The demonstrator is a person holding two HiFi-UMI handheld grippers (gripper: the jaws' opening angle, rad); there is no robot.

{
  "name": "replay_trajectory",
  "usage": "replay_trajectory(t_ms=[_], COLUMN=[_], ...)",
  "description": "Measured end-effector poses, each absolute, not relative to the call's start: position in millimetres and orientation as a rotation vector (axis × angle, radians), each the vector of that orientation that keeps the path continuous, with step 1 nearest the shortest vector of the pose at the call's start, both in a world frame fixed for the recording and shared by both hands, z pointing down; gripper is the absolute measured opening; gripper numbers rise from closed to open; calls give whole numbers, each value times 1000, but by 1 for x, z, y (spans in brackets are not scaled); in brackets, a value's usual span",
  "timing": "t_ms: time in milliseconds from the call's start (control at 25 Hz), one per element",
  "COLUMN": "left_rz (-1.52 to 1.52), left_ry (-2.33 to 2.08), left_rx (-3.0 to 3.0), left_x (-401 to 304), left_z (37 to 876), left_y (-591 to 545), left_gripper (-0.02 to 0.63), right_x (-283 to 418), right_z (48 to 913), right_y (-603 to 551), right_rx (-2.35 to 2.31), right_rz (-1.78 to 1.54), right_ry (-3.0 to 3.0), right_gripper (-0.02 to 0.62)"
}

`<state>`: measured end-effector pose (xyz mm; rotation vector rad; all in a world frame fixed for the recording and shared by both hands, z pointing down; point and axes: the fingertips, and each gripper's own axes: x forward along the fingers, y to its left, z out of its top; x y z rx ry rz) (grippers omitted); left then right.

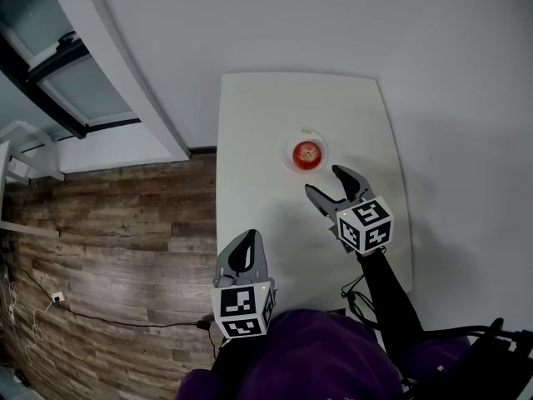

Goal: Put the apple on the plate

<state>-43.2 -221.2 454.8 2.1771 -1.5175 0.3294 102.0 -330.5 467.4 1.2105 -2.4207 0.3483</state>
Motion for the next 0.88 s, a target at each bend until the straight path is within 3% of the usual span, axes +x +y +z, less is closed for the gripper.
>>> replay_trajectory(t_ms=[160, 360, 640, 880], left_rz=[315, 304, 298, 287], left_ry=[-1524, -1514, -1506, -1499], left_rx=[2195, 2223, 2254, 2281], left_x=[-40, -29, -14, -2], left_z=[448, 441, 434, 427], left_y=[-216, -209, -198, -189], left_gripper=[5, 5, 5, 5], right_x=[105, 114, 122, 127], right_z=[456, 440, 433, 429], right_y=[-310, -287, -257, -235], right_rx=[1240, 1338, 1383, 1389], right_rz=[344, 327, 368, 379], right_ry=[-2433, -2433, -2459, -2461], right_gripper=[329, 74, 18, 11])
